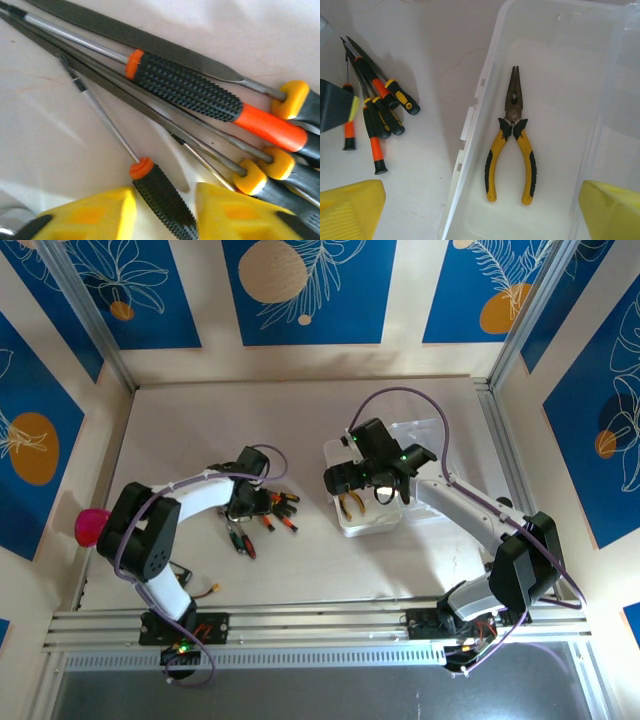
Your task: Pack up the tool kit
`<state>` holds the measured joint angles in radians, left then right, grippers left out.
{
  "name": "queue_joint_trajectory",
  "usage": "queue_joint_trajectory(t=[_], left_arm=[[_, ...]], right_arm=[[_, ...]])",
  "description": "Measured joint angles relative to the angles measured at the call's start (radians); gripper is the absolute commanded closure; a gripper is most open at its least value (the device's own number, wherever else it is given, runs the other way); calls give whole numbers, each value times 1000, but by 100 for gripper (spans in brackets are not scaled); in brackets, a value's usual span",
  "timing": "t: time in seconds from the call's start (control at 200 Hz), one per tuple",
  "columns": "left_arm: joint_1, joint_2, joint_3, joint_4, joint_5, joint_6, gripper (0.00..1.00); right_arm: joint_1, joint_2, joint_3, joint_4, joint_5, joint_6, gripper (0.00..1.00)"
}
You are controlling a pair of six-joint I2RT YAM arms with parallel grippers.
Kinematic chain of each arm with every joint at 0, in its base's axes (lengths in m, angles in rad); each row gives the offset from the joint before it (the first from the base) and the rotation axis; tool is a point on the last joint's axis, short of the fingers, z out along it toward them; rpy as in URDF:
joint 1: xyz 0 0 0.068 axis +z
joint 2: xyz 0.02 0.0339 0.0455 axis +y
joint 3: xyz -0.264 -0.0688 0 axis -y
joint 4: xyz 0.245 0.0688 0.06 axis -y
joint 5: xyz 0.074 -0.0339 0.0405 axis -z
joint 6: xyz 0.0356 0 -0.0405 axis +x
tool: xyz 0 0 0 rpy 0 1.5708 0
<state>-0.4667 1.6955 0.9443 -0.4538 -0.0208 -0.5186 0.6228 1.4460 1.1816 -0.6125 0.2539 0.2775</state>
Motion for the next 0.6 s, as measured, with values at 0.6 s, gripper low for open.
queue_joint_trajectory(t=[0.6], left_arm=[[12, -38, 11, -63, -26, 51, 100]], right_arm=[[-43, -32, -59, 63, -150, -6, 1]])
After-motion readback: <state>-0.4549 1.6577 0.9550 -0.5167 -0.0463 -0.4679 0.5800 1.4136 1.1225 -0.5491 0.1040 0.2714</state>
